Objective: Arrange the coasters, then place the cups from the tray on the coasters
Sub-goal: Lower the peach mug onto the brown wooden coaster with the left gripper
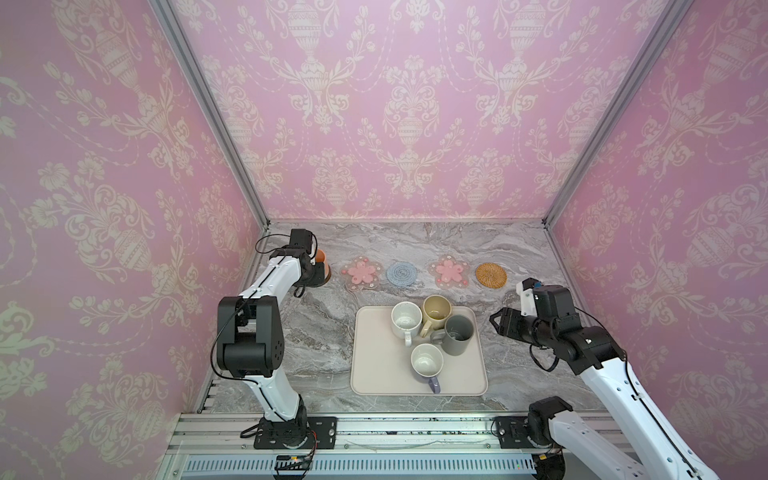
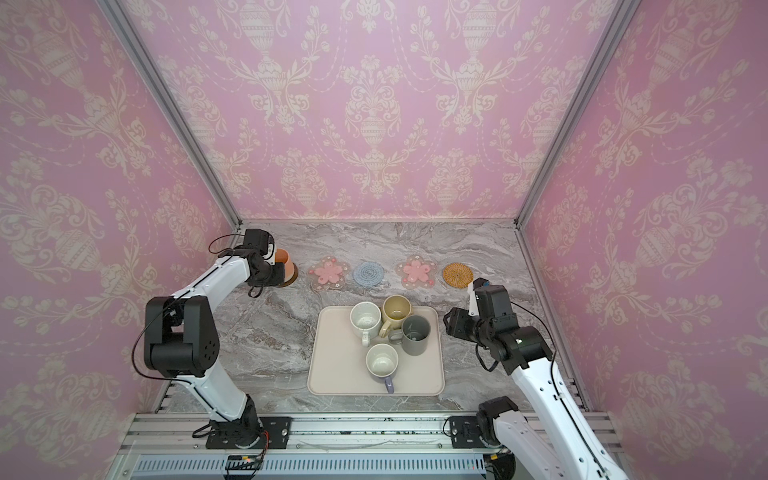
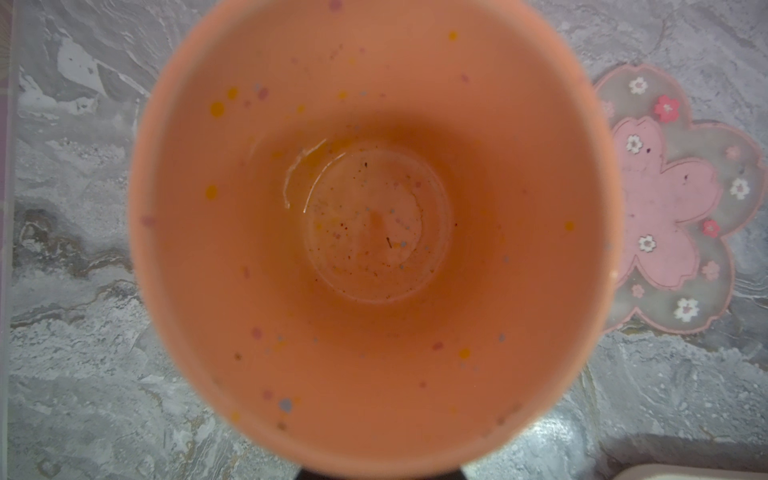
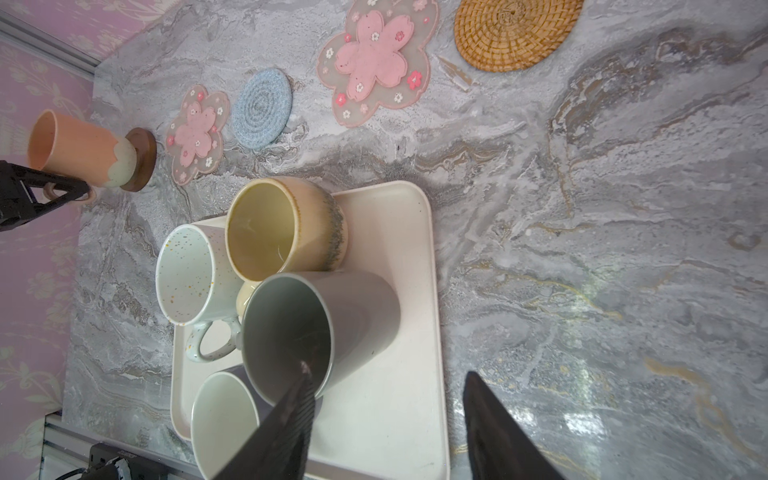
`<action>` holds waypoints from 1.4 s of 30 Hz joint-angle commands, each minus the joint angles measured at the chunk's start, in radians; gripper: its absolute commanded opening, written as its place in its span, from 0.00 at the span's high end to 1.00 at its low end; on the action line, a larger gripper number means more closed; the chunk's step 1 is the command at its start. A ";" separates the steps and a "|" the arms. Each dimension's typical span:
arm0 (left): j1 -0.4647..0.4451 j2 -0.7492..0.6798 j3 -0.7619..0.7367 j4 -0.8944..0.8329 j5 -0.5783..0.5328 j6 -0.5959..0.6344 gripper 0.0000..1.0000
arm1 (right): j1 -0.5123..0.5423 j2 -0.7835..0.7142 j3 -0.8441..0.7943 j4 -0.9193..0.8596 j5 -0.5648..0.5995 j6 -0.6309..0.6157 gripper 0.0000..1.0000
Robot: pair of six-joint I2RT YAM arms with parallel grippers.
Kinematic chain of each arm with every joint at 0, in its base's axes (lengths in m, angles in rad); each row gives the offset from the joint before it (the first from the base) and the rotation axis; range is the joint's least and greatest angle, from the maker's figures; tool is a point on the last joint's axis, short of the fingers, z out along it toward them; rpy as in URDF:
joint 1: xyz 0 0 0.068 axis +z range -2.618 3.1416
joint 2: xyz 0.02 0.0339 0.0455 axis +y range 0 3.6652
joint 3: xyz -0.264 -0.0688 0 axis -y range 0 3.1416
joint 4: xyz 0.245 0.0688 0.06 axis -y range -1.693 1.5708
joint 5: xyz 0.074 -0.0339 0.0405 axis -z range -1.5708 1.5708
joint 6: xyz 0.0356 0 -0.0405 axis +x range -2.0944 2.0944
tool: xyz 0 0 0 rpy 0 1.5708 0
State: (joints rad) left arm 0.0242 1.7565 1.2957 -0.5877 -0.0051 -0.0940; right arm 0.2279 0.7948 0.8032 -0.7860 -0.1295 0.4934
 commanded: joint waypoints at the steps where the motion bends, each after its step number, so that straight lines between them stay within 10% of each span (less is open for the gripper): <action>1: 0.010 0.000 0.063 0.066 -0.018 0.034 1.00 | 0.007 -0.016 -0.009 -0.031 0.023 -0.012 0.41; 29: 0.030 0.032 -0.005 0.093 -0.032 0.005 1.00 | 0.007 0.004 -0.007 -0.012 -0.010 0.005 0.41; 42: 0.031 0.029 -0.056 0.093 0.036 -0.025 0.80 | 0.007 -0.014 -0.020 -0.010 -0.016 0.014 0.40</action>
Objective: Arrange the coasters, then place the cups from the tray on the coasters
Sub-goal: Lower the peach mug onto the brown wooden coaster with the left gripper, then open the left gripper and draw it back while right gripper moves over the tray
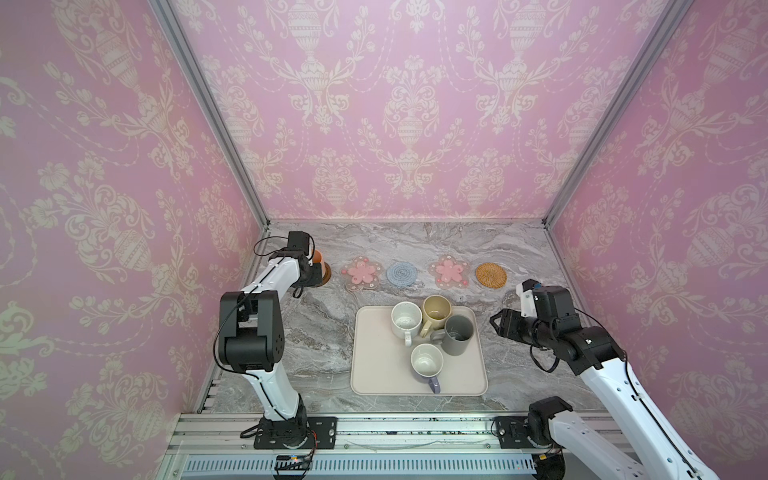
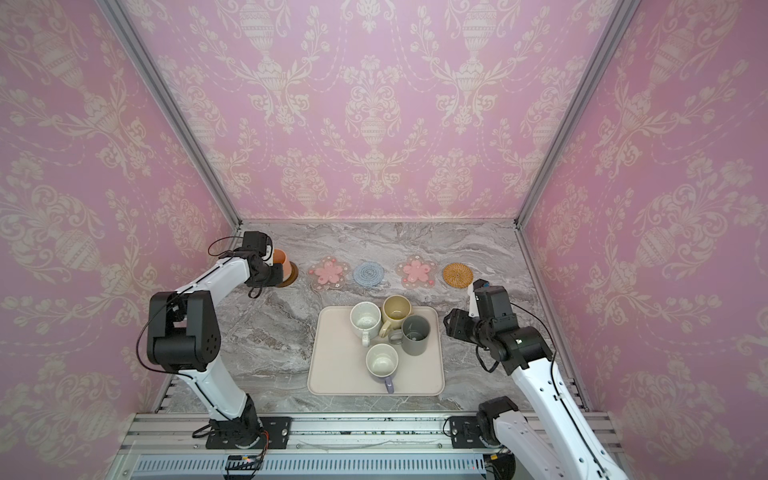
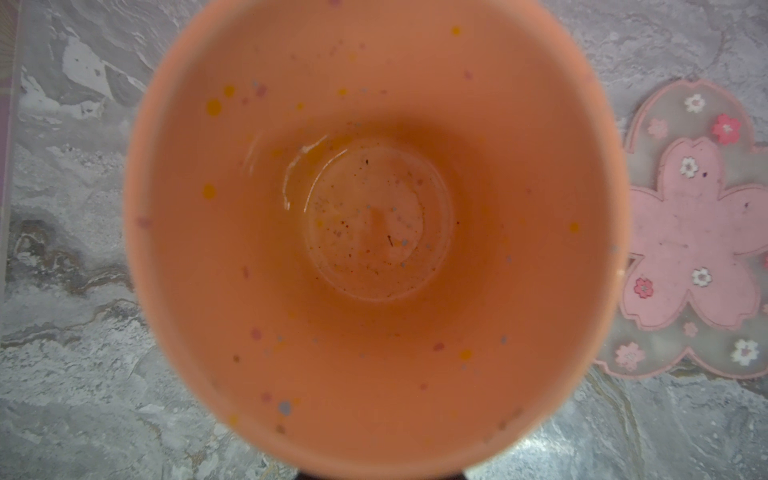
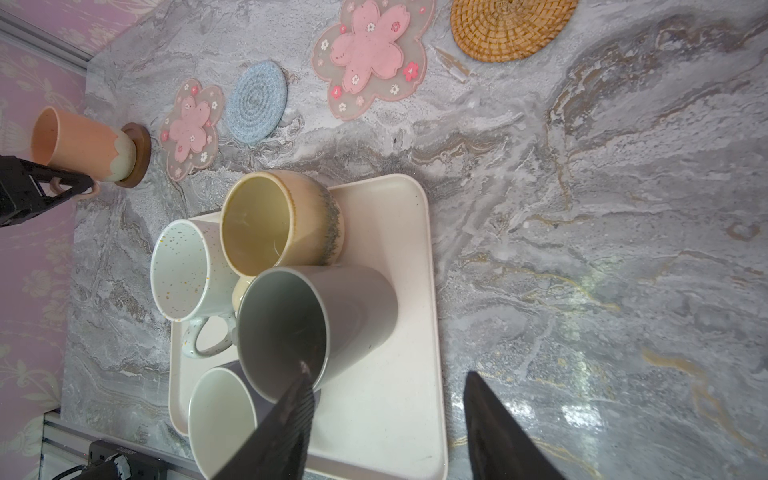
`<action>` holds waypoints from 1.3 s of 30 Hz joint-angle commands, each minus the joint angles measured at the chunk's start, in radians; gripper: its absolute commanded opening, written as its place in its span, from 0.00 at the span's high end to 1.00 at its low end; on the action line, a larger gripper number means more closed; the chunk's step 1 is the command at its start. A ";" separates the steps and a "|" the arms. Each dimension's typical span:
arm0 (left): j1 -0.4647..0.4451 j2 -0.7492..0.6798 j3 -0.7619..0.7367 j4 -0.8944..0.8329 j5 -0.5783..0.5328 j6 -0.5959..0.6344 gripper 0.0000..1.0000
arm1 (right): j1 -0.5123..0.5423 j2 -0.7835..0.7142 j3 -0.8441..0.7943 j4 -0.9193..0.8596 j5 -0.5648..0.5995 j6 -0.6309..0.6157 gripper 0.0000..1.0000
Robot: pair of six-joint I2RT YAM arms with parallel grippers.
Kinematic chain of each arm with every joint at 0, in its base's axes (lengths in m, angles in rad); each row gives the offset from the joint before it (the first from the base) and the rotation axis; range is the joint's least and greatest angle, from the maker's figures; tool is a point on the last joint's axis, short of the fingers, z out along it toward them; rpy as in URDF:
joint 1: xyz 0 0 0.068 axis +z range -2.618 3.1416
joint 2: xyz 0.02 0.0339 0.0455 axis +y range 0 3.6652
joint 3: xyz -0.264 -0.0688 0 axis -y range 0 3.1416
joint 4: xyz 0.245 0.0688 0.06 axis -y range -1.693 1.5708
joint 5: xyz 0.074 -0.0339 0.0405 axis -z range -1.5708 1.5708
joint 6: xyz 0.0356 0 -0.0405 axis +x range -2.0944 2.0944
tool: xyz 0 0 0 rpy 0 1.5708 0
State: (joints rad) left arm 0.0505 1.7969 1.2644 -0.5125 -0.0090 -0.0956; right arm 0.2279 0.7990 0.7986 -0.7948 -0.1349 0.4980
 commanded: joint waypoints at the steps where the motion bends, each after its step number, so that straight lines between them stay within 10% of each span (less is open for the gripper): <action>1: 0.003 -0.016 -0.032 0.019 0.045 -0.028 0.78 | 0.007 -0.020 -0.018 0.000 -0.012 0.010 0.40; 28: -0.006 -0.265 -0.145 -0.141 0.013 -0.178 0.59 | 0.014 -0.076 -0.057 0.005 -0.039 0.054 0.41; 39: -0.177 -0.434 -0.126 -0.253 -0.002 -0.217 0.61 | 0.122 -0.116 -0.075 -0.031 0.015 0.094 0.44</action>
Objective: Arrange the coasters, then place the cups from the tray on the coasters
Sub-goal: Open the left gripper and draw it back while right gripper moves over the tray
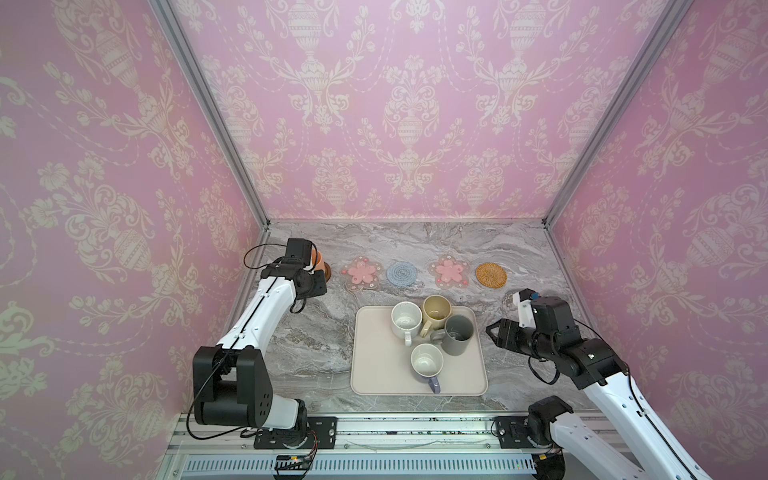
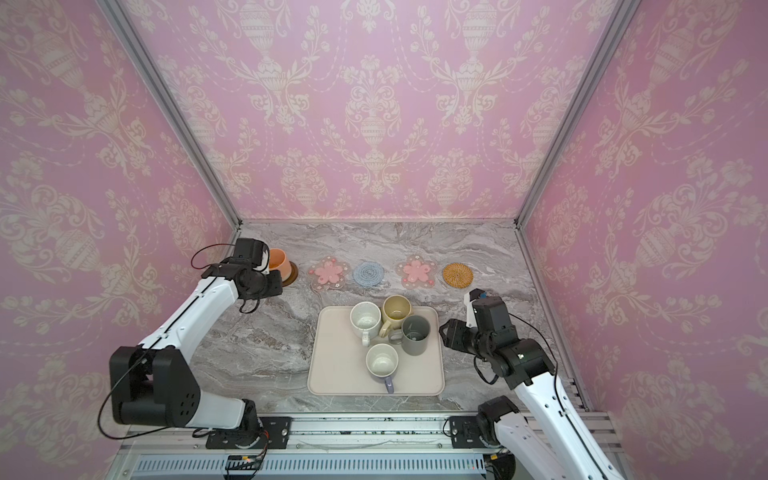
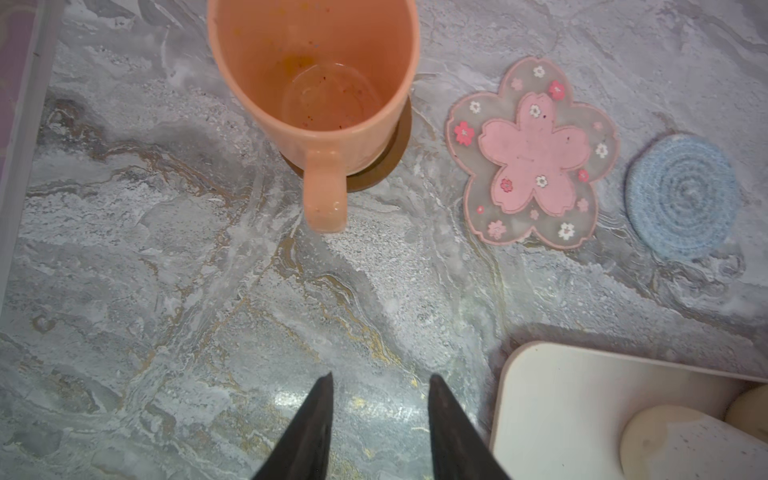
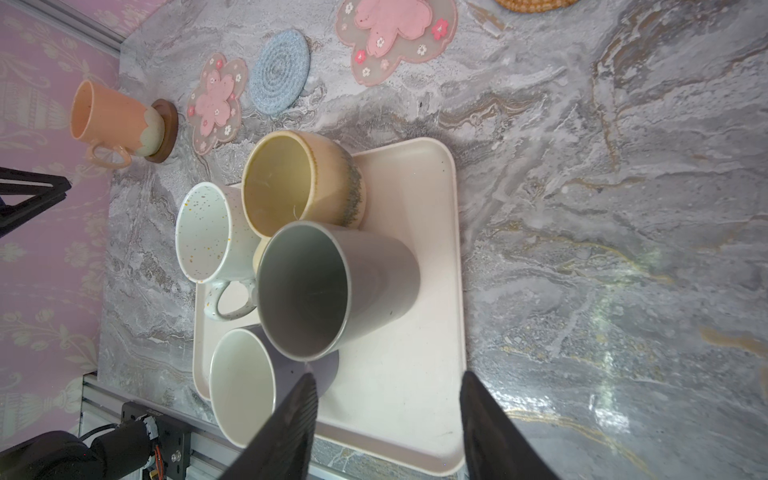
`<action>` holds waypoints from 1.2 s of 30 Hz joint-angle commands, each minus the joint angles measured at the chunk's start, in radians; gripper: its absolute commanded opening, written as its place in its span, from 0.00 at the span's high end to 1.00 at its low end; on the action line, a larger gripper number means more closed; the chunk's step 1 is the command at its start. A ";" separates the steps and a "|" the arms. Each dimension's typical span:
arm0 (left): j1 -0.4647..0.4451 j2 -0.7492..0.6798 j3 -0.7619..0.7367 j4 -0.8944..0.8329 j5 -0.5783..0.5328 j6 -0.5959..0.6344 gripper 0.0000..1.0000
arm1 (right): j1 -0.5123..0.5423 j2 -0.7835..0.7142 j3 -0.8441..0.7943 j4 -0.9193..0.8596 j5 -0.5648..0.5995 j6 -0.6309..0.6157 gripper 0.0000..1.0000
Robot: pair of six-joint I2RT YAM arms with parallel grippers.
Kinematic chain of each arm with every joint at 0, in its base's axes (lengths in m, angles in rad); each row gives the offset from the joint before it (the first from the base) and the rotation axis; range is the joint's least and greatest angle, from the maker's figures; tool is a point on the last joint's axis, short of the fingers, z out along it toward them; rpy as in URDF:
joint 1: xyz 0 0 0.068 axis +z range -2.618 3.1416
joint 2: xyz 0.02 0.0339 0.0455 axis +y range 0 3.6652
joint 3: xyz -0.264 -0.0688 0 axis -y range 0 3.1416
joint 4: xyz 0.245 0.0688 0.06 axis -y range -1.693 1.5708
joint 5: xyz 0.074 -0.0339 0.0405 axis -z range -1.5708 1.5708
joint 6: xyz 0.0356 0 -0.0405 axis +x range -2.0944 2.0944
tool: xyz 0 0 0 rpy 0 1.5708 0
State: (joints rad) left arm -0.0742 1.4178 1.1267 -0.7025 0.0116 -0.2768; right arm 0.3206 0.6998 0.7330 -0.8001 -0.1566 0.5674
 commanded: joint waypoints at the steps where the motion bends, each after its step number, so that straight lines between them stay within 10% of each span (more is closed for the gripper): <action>1: -0.082 -0.070 0.007 -0.064 -0.022 -0.040 0.62 | 0.046 -0.021 -0.008 -0.030 0.047 0.058 0.44; 23: -0.368 -0.219 -0.037 -0.084 0.017 -0.149 0.76 | 0.644 0.233 0.084 0.084 0.341 0.314 0.58; 36: -0.412 -0.274 -0.084 -0.077 0.016 -0.173 0.77 | 0.701 0.523 0.241 0.182 0.496 0.314 0.72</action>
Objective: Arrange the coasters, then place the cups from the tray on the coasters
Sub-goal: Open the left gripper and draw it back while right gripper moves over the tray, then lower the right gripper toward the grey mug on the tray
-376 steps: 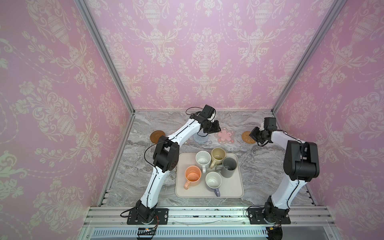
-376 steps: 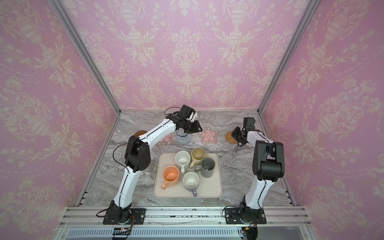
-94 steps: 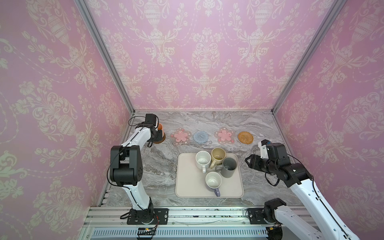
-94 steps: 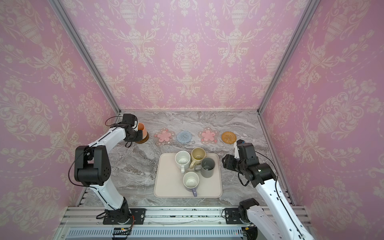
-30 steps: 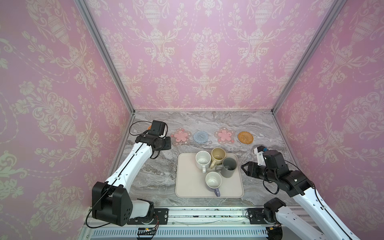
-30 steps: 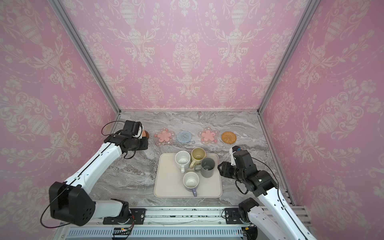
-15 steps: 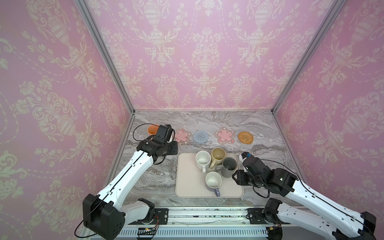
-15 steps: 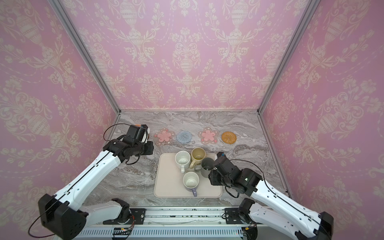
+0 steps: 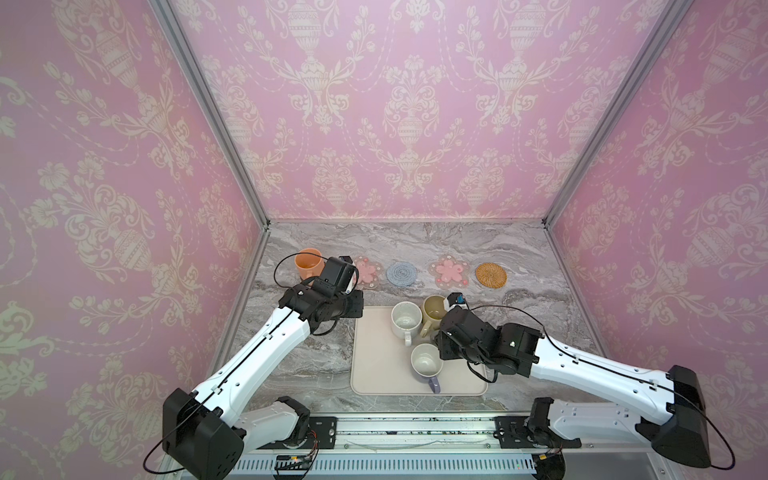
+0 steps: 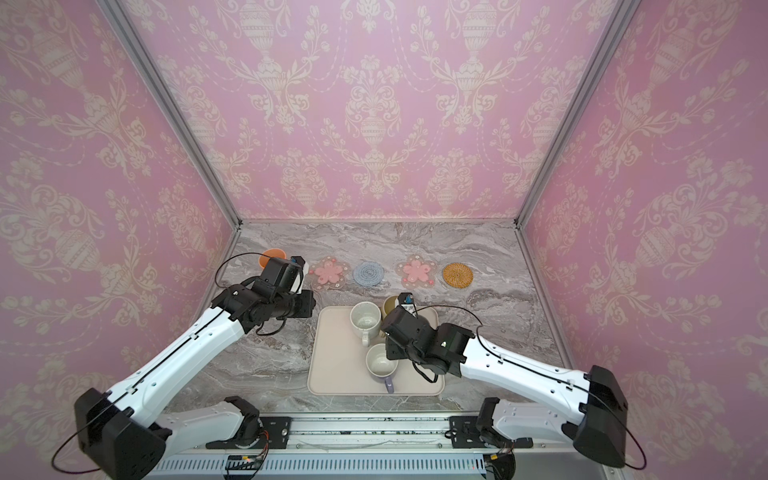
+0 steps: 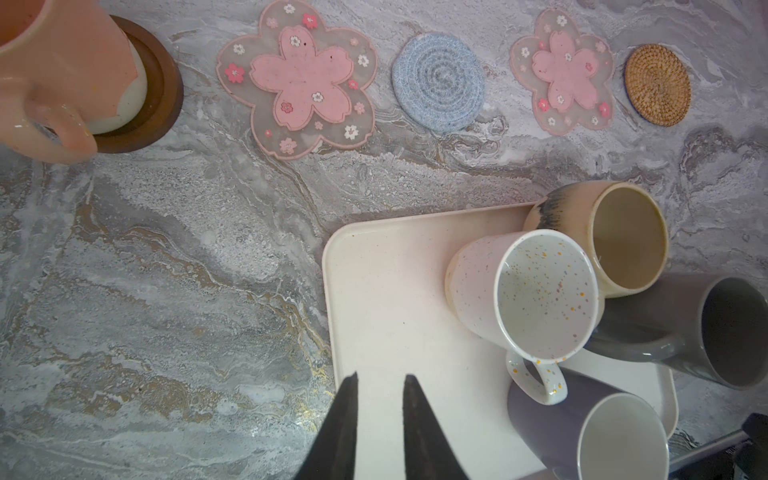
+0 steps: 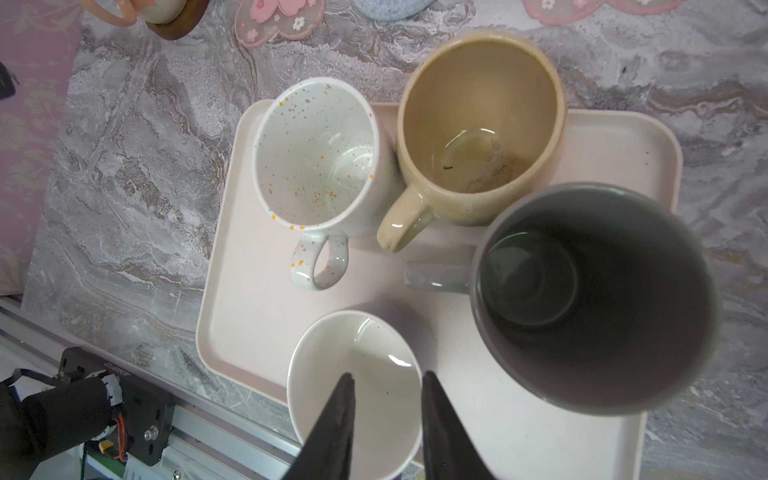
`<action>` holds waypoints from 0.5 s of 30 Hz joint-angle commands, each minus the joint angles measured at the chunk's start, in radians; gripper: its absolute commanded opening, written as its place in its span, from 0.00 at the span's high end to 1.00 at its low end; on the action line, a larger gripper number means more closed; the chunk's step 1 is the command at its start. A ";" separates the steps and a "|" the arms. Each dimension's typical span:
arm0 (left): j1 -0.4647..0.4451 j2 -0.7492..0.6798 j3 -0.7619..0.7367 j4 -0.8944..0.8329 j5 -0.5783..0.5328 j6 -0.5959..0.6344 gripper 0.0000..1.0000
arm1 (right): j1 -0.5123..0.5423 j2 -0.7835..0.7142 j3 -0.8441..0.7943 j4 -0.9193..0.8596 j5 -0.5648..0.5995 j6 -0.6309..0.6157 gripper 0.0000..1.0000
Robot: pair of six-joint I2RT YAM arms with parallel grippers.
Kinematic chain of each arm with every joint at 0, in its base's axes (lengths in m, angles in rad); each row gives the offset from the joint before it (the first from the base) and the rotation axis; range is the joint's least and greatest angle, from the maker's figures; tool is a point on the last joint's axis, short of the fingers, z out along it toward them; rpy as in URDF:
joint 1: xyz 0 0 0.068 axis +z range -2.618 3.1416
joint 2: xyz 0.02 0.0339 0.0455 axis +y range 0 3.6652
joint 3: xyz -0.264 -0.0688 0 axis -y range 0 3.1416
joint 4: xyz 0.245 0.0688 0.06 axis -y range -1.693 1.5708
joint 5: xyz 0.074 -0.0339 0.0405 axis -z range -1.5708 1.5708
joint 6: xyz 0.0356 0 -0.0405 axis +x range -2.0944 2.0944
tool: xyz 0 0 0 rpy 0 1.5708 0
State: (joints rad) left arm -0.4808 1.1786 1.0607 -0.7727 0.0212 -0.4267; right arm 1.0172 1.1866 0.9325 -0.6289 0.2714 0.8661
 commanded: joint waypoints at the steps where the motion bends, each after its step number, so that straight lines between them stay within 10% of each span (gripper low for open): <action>1: -0.006 -0.040 -0.021 -0.008 0.005 -0.022 0.77 | 0.003 0.053 0.050 0.009 0.072 0.019 0.72; 15: -0.006 -0.078 -0.053 -0.020 0.003 -0.025 0.77 | 0.004 0.220 0.144 0.005 0.184 -0.011 0.78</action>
State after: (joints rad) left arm -0.4812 1.1233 1.0203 -0.7757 0.0212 -0.4366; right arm 1.0168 1.3808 1.0374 -0.5980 0.3992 0.8654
